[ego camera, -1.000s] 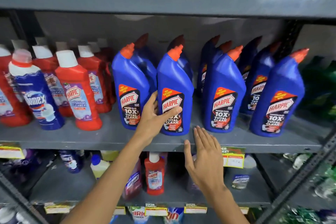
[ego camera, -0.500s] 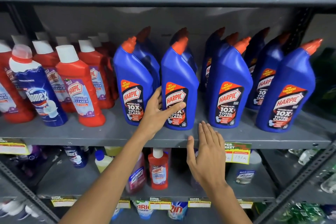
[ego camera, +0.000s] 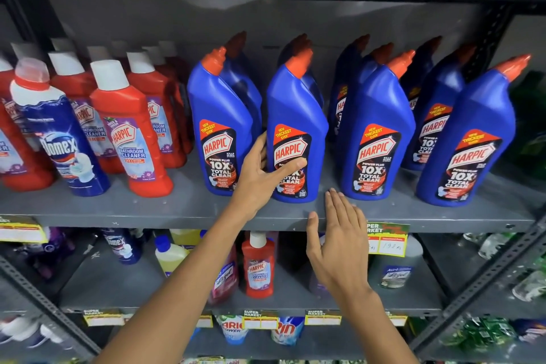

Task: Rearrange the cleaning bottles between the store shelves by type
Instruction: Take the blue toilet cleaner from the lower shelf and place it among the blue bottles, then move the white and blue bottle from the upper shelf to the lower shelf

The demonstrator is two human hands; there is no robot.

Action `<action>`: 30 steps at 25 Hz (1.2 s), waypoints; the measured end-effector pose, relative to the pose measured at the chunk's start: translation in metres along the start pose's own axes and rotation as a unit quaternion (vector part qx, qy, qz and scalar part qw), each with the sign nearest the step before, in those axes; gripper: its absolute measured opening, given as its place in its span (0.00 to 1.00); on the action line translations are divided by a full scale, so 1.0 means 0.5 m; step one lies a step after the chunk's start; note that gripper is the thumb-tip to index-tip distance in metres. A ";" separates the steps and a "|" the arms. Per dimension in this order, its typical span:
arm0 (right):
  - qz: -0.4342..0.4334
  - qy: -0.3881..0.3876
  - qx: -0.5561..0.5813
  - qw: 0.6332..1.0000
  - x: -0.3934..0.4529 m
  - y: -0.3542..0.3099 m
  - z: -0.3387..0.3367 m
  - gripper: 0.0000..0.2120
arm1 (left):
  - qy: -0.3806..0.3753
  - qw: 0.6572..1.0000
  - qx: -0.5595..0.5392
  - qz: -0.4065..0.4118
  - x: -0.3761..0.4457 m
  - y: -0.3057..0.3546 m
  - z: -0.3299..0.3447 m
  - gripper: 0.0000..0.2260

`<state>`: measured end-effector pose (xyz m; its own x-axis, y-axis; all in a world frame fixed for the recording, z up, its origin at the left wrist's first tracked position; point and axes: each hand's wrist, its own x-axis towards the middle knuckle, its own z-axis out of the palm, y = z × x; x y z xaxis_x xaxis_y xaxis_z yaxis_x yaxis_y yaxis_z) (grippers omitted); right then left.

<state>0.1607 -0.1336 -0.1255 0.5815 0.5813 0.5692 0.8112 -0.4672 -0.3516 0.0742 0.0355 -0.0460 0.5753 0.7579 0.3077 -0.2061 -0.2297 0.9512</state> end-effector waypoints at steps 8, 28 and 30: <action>-0.007 0.023 0.102 0.995 -0.002 -0.006 -0.014 0.28 | -0.052 0.979 0.185 -0.073 -0.061 0.065 -0.041 0.35; -0.214 -0.131 0.079 0.965 -0.052 -0.696 0.234 0.29 | 0.161 0.968 0.187 -0.052 -0.050 0.094 -0.755 0.25; -0.203 -0.079 0.065 0.974 -0.056 -0.708 0.249 0.27 | 0.127 0.974 0.182 -0.050 -0.042 0.106 -0.772 0.25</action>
<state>-0.1351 0.0984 -0.1095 0.2052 0.8002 0.5635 0.9713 -0.0958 -0.2177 -0.2544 0.2433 -0.0114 0.3541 0.9038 0.2402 0.1613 -0.3120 0.9363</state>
